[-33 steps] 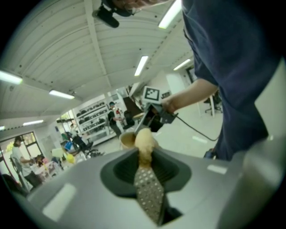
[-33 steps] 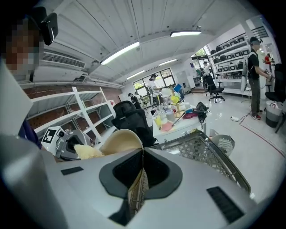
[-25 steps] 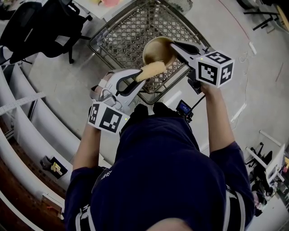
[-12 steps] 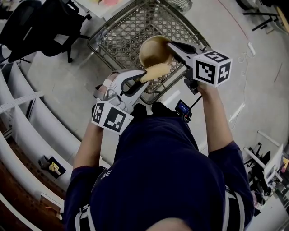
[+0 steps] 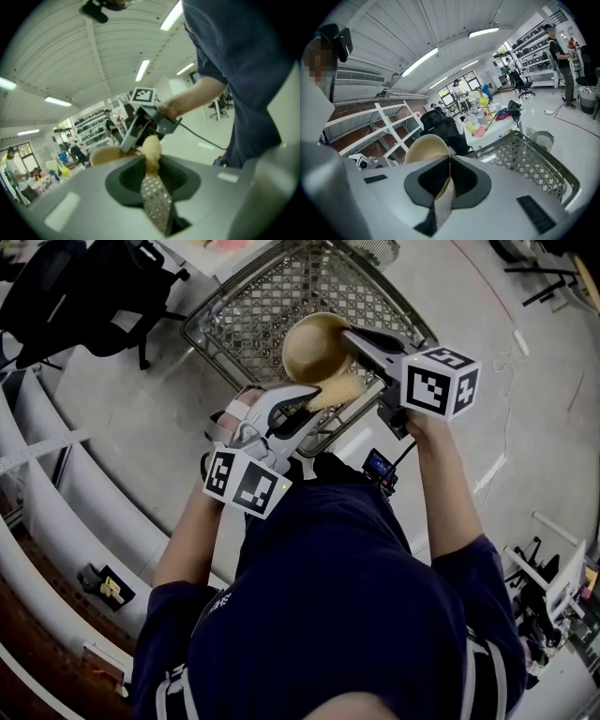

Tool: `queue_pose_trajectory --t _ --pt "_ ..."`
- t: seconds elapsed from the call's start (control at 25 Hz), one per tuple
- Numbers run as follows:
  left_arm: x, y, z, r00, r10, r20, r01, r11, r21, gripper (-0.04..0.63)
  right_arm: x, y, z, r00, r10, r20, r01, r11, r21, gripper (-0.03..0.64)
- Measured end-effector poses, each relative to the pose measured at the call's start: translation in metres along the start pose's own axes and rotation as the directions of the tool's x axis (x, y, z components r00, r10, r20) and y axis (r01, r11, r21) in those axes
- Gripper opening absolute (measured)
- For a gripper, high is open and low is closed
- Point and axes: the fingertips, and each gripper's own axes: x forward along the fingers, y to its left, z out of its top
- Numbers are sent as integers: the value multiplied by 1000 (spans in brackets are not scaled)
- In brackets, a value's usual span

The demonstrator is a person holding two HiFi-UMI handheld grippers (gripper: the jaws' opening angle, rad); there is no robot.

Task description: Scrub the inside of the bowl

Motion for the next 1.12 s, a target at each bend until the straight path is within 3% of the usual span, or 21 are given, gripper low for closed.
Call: queue_pose_trajectory --t 0.6,0.88,1.12 --pt "8 3 -1 999 30 -17 -29 999 14 80 2 1 1 1000 -16 5 17 1000 -18 14" --pt "-4 7 -13 998 27 -48 -27 1000 13 80 -5 -15 -2 998 -71 -1 70 996 -52 15" --pt "-12 12 -20 997 32 -76 -31 999 25 80 -10 -24 -1 990 -142 -18 138 980 -141 14"
